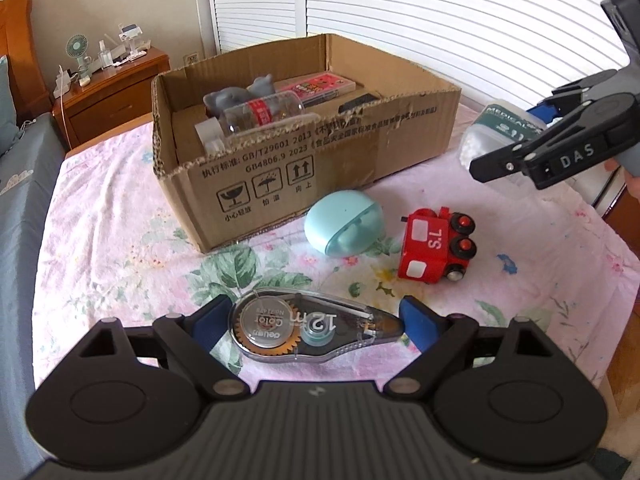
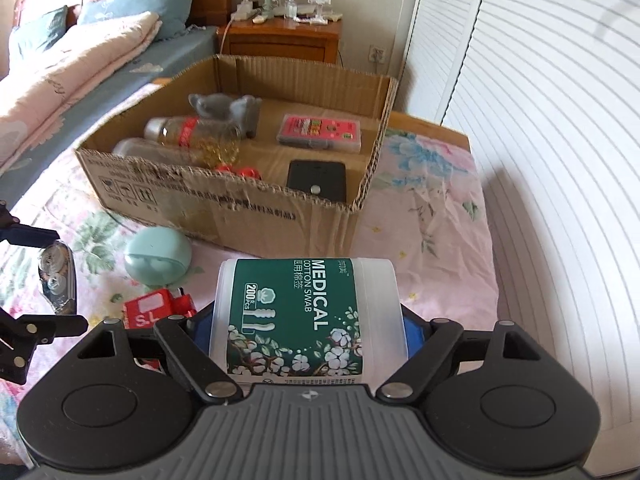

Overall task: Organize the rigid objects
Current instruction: 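Carry the tape into the box and open the left tool while the right tool drops the container there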

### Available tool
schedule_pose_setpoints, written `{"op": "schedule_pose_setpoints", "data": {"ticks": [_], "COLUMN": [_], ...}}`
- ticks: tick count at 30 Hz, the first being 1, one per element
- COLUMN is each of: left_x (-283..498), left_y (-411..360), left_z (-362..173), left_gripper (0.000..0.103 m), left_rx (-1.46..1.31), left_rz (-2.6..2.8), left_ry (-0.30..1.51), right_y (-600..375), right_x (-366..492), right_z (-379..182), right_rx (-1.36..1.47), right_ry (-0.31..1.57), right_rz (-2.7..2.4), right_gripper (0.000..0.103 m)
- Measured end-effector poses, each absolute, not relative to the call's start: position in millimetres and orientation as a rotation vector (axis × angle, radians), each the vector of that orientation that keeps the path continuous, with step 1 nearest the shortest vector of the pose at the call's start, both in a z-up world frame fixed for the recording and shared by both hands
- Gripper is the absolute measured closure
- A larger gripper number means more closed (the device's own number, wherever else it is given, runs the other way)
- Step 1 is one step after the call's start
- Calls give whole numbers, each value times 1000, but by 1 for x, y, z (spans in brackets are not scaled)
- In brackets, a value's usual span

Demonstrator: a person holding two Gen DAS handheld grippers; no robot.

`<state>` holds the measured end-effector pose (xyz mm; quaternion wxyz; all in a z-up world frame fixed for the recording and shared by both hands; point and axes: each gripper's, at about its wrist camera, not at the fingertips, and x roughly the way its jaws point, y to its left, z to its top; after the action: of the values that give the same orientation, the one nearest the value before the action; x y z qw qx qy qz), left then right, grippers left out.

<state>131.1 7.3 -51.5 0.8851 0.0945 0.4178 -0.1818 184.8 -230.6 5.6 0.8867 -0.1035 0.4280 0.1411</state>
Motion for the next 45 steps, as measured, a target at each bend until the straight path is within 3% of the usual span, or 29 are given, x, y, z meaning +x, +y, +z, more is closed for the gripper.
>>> {"op": "schedule_pose_setpoints", "data": {"ticks": [22,40,43,45], "left_x": [143,159,170,180], "left_y": [23,43,42,41], "left_z": [16,28,33,36], "left_gripper": [14,14,14,14], "left_rx": [211,211,228,236], "left_rz": [-410,-309,-304,-304], "left_ry": [768,761,749,738], "right_y": [-204,-150,-155,-161], "right_x": [232,352,355,352], "right_z": [72,14,14,19], "right_rx": [-257,-315,-280,-243], "right_ry": [759,907,893,876], "right_rz": [376,390,384,400], "right_gripper": [16,16,0,0]}}
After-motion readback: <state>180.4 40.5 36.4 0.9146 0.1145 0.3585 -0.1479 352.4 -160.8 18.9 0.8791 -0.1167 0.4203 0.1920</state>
